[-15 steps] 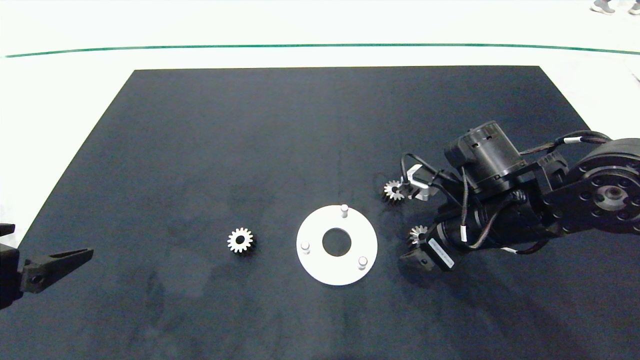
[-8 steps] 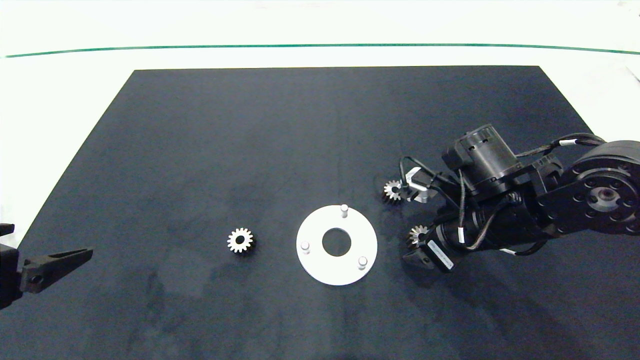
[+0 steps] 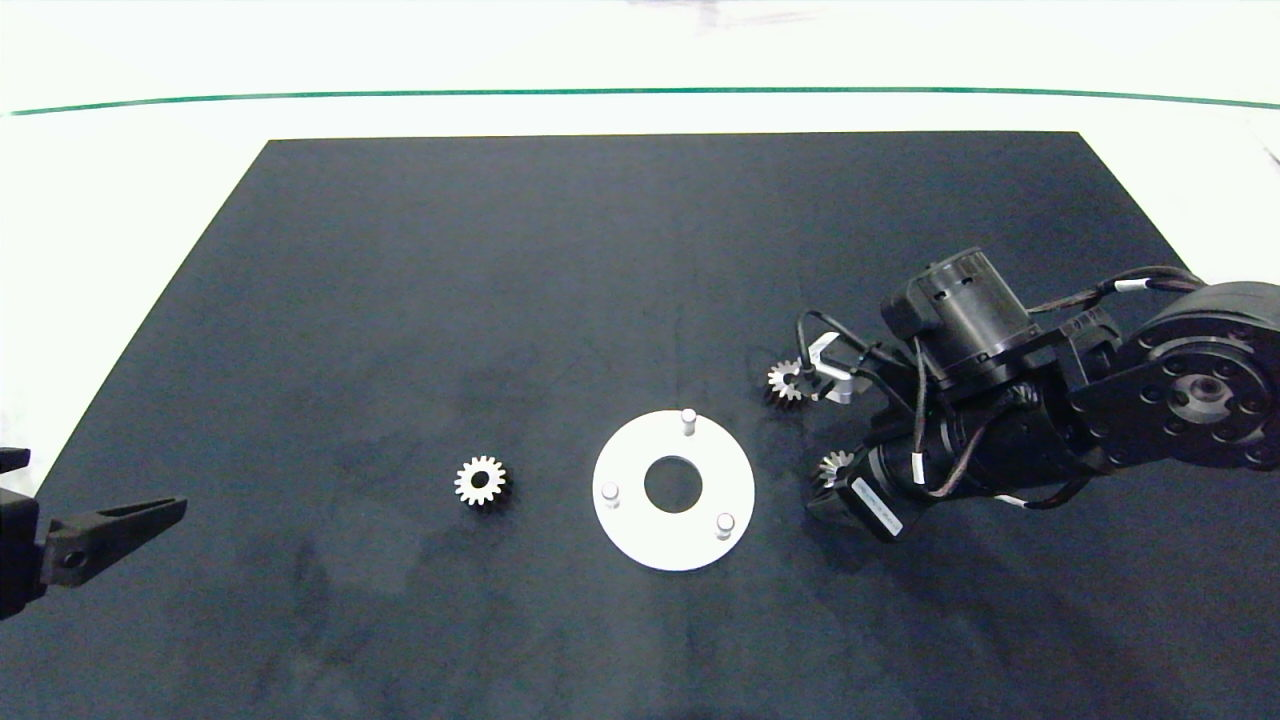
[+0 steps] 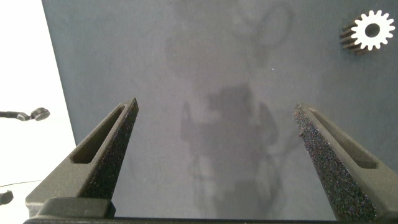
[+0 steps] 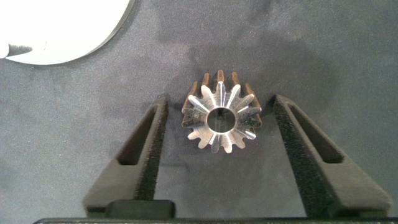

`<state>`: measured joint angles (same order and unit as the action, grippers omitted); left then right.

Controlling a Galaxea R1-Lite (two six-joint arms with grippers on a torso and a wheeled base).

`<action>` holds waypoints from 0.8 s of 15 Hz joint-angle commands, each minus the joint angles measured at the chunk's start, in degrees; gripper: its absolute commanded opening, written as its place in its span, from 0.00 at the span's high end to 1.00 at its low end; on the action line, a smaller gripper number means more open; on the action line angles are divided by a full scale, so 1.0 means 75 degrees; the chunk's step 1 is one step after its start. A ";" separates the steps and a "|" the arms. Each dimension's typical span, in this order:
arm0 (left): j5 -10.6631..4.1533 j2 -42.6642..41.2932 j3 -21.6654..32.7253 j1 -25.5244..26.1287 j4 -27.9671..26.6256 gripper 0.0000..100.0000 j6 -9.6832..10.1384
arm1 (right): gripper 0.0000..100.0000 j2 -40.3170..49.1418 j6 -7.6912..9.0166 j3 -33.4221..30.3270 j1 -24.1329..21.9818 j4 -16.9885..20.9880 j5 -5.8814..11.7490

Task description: Install three planetary gears onto the carrier pins

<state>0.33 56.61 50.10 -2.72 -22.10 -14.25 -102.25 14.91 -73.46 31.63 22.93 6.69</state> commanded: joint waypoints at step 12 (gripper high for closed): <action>0.0003 -0.0013 0.0023 -0.0036 -0.0006 0.00 -0.0010 | 0.61 -0.0018 0.0016 -0.0002 0.0024 0.0001 0.0010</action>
<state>0.35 56.55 50.27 -2.97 -22.02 -14.24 -102.29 14.91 -73.48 31.77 22.78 6.75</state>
